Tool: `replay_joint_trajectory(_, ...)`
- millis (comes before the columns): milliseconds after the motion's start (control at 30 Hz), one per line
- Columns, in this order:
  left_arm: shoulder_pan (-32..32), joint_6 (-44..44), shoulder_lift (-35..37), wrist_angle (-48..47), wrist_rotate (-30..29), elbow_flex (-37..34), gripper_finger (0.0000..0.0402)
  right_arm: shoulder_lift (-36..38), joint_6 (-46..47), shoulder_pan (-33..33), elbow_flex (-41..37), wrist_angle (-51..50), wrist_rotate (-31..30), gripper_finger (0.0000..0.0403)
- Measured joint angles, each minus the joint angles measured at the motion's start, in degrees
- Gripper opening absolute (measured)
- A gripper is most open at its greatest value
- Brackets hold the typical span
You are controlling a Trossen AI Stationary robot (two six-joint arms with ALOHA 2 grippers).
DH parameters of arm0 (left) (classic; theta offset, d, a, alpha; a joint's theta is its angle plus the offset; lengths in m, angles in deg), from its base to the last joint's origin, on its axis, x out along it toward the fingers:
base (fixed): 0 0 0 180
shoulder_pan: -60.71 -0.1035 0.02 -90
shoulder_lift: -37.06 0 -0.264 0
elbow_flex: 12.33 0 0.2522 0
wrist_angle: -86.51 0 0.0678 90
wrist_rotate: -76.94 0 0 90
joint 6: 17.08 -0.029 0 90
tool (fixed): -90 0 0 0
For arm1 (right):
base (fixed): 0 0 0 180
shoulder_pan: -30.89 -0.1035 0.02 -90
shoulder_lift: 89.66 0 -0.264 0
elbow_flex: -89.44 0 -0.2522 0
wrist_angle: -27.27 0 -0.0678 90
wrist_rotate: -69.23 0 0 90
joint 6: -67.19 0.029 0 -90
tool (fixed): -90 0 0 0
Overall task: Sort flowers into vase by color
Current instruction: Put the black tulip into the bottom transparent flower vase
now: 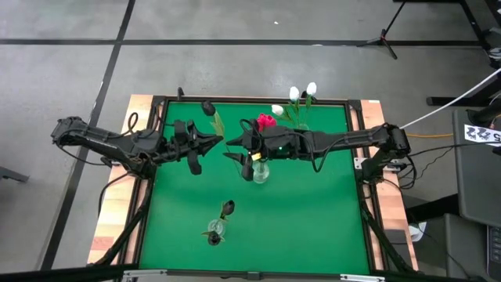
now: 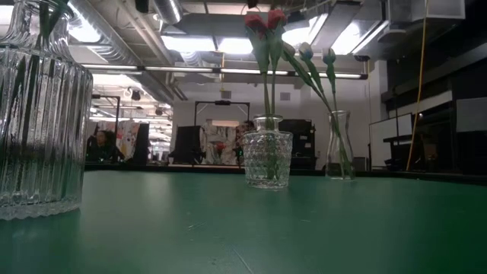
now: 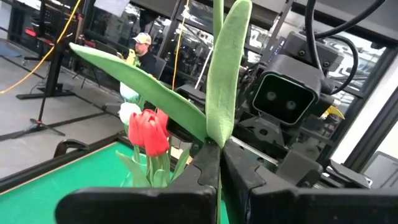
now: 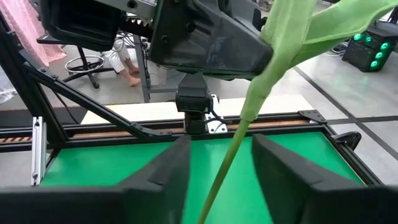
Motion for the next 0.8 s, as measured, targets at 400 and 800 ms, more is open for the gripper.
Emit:
replay_joint_trajectory(400, 0.02, -0.2, 0.01, 0.01, 0.5, 0.0, 0.0001, 0.0, -1.27, 0.06, 0.0, -0.2, -0.12, 0.0015)
replay_joint_trajectory(800, 0.22, -8.09, 1.56, -7.89, 8.04, 0.04, 0.0093, 0.03, 2.54, -0.15, -0.02, 1.69, -2.73, 0.0003)
